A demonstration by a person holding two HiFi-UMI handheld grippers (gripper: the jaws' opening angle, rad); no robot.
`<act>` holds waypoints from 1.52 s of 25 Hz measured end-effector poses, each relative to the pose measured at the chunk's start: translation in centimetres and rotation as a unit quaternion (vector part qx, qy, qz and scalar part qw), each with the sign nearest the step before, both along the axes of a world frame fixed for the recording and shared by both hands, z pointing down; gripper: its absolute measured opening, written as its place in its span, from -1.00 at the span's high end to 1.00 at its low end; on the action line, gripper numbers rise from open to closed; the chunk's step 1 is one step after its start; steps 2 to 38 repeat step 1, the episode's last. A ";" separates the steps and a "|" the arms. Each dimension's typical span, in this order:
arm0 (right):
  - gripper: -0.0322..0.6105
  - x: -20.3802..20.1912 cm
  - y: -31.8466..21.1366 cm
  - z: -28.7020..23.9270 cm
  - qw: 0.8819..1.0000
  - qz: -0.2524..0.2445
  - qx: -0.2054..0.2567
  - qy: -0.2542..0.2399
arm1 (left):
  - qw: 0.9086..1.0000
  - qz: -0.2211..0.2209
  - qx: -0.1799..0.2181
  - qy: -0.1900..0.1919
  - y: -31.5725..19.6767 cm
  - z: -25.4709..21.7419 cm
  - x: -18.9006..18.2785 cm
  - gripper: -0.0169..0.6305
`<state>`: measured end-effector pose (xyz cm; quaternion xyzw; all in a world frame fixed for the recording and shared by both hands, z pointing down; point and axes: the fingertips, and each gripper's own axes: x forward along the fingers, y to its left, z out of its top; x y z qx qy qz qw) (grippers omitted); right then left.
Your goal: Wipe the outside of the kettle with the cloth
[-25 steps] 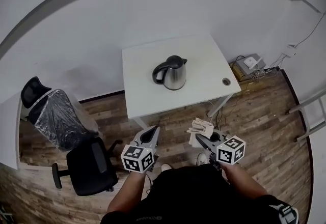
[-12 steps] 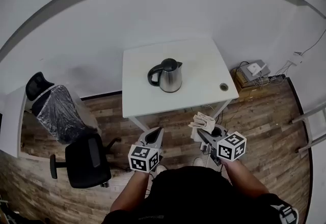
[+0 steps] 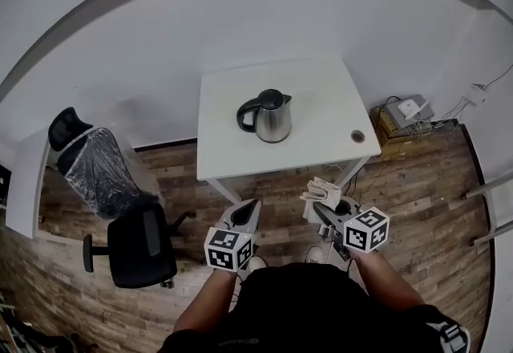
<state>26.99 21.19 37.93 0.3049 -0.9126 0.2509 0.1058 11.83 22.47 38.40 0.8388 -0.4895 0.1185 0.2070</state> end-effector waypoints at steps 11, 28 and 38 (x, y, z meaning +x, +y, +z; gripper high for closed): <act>0.60 0.1 -0.1 0.0 1.000 0.001 0.000 -0.001 | 1.000 0.000 0.002 -0.001 0.0 -0.1 0.0 0.93; 0.60 0.1 -0.1 0.0 1.000 0.001 0.000 -0.001 | 1.000 0.000 0.002 -0.001 0.0 -0.1 0.0 0.93; 0.60 0.1 -0.1 0.0 1.000 0.001 0.000 -0.001 | 1.000 0.000 0.002 -0.001 0.0 -0.1 0.0 0.93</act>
